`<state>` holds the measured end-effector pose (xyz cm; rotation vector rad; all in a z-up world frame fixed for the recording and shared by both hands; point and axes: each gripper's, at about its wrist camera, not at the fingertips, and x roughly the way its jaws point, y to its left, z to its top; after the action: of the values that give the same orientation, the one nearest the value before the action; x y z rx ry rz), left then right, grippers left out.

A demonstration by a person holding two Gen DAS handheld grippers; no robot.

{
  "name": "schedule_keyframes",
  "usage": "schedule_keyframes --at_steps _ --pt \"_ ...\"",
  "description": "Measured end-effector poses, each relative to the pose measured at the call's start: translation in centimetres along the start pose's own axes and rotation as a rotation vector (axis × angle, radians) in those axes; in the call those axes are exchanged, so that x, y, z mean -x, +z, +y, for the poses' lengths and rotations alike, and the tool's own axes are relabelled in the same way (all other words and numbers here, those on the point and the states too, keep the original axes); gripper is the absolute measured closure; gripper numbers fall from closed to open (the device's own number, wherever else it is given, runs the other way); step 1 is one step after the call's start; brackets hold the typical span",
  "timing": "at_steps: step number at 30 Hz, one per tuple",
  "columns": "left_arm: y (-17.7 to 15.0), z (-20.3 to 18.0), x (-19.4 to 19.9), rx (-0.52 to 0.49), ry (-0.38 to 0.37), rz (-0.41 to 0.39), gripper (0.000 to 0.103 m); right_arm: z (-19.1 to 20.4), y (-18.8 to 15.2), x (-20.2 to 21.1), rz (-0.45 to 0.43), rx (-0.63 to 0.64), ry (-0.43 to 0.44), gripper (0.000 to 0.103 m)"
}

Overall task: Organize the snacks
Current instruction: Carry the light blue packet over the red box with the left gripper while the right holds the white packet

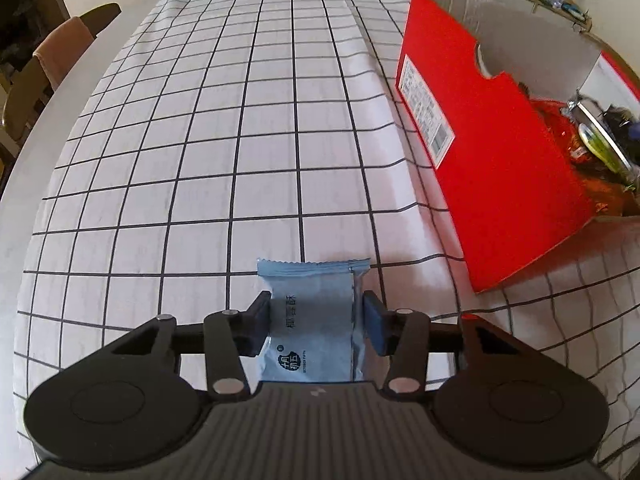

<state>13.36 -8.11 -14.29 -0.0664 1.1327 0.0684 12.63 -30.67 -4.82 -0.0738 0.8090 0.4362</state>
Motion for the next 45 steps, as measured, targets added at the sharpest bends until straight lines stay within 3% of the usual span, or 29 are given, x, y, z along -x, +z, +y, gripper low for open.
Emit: schedule_keyframes --at_steps 14,23,36,45 --pt "2.6 -0.9 8.4 0.029 -0.027 -0.113 0.056 -2.6 2.0 1.7 -0.069 0.019 0.005 0.054" --pt "6.2 -5.1 12.0 -0.034 -0.082 -0.177 0.056 -5.9 3.2 2.1 -0.083 0.041 -0.053 0.054" --pt "11.0 -13.4 8.3 -0.138 -0.089 -0.115 0.056 -12.0 4.1 0.0 -0.022 0.003 -0.161 0.054" --pt "13.8 -16.4 3.7 -0.133 -0.054 -0.022 0.056 -11.9 4.4 -2.3 0.019 0.089 -0.150 0.054"
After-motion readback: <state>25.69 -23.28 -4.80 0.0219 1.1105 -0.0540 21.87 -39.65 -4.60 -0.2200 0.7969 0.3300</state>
